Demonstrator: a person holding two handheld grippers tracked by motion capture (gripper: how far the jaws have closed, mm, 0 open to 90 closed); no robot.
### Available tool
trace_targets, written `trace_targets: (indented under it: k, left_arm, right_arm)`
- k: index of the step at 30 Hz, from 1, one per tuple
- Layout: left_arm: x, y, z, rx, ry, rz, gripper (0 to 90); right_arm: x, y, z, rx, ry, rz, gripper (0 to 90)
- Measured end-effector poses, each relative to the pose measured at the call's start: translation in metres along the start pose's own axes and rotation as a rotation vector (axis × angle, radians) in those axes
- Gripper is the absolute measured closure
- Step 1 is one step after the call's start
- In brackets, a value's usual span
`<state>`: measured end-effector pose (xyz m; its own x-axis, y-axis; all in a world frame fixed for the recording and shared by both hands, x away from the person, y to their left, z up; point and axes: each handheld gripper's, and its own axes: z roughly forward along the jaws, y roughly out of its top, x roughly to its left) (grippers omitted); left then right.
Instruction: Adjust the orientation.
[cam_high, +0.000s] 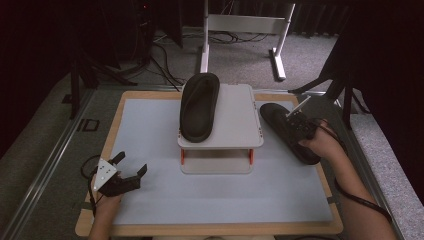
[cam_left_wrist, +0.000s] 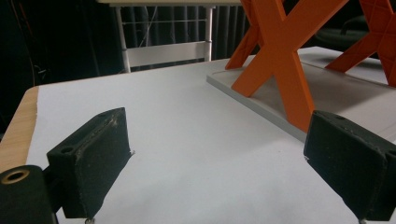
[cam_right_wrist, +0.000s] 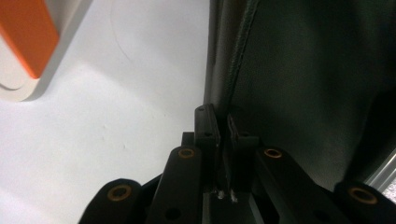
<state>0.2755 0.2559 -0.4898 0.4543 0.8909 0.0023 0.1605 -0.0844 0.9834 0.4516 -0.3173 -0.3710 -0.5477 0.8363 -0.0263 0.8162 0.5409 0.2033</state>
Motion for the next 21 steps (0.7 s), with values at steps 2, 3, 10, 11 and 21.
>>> trace_targets:
  k: [2,3,10,11,21]
  left_arm:
    - [0.000,0.000,0.000,0.000,0.000,0.000,7.4]
    - [0.000,0.000,0.000,0.001,0.001,0.000,7.4]
    - [0.000,0.000,0.000,0.001,0.000,-0.001,7.4]
    - [0.000,0.000,0.000,0.001,0.000,-0.001,7.4]
    - [0.000,0.000,0.000,0.000,-0.001,0.000,7.4]
  right_arm:
    - [-0.001,0.000,-0.004,-0.009,-0.004,0.002,84.9]
    - [-0.001,0.000,-0.009,-0.016,-0.005,0.008,84.9]
    - [-0.001,0.007,-0.046,-0.074,-0.019,0.004,84.9]
    - [0.000,0.009,-0.051,-0.077,-0.016,0.001,84.9]
    - [0.023,0.032,-0.096,-0.126,-0.035,-0.067,84.9]
